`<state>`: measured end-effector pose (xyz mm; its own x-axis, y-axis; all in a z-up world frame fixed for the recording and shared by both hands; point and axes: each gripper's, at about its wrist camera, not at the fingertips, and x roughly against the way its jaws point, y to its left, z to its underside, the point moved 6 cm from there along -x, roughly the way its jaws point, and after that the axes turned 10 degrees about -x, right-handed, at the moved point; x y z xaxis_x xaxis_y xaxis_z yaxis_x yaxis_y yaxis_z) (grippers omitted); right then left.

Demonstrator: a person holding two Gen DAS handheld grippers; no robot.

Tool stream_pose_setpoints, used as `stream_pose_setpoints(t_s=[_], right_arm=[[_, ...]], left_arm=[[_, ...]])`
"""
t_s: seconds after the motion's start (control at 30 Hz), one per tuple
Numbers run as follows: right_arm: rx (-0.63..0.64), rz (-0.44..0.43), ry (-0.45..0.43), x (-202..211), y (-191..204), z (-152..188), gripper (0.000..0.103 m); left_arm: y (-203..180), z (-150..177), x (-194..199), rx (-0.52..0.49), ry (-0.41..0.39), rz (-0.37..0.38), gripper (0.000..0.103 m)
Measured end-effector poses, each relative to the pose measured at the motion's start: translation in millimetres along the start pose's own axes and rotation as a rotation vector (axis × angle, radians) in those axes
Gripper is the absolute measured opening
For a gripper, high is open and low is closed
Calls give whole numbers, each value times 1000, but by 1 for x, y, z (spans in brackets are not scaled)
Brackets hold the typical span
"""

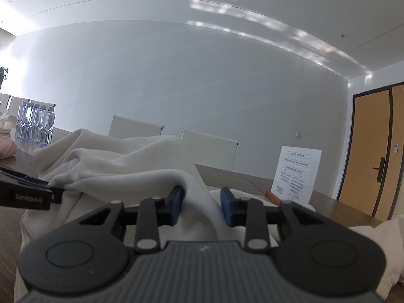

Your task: Fold clothes

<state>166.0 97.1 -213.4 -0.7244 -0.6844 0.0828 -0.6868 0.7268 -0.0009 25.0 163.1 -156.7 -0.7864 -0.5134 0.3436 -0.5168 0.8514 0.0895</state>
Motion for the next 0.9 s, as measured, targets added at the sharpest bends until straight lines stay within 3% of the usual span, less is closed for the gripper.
stream_pose_setpoints(t_s=[0.07,0.23,0.47,0.73,0.83,0.9], right_arm=[[-58,-21,34,2,-4,-8,18],[-134,-40,68,11,-13,-27,12],[-129,-30,7,16,-16,-74,6],[-84,4,-121,22,-3,-135,4],[-58,7,-152,17,0,-162,3],[-25,16,-181,14,3,-180,2]], left_arm=[[2,1,0,13,6,12,25],[7,2,0,54,19,45,25],[9,2,2,111,26,88,30],[0,-2,8,101,-20,117,65],[-5,-3,11,79,-39,137,74],[-9,-3,11,71,-32,156,74]])
